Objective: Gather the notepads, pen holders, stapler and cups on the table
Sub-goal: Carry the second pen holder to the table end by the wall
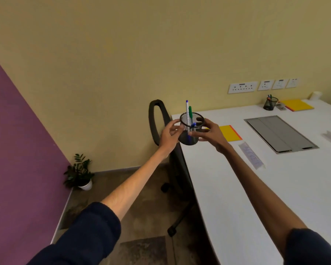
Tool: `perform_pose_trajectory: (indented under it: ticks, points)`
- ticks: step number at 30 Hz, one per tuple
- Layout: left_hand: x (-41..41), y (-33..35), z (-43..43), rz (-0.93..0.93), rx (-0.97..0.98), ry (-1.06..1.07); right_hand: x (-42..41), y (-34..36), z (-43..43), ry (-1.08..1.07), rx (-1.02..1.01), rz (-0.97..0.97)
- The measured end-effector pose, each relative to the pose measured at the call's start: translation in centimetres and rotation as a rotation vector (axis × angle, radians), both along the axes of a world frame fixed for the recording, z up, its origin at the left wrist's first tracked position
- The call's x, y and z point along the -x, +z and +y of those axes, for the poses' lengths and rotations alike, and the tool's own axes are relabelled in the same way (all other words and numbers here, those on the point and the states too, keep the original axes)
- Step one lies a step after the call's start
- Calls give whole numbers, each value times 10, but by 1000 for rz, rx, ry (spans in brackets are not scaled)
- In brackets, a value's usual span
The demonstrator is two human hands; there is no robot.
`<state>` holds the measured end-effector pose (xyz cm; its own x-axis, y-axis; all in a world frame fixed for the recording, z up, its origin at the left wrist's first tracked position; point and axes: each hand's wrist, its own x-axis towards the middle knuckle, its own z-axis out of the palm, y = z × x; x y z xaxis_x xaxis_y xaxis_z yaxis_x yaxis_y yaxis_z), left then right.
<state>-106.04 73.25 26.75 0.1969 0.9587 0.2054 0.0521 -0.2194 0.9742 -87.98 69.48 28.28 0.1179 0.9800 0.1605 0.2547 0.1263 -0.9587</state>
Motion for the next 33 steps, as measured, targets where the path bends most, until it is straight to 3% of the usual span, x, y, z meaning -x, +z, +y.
perform_pose_trajectory:
  ticks: [11,19,27,33]
  points:
    - [109,18,74,-68,-8,197,110,20,103,116,-54,-72]
    - [162,10,186,-64,-26,224,162,22,225,208,-89,-126]
    - [169,23,320,-86,52,147,159,22,360,150,-65,-121]
    - [134,21,387,-93,84,44,127,17,407,26,-32,-87]
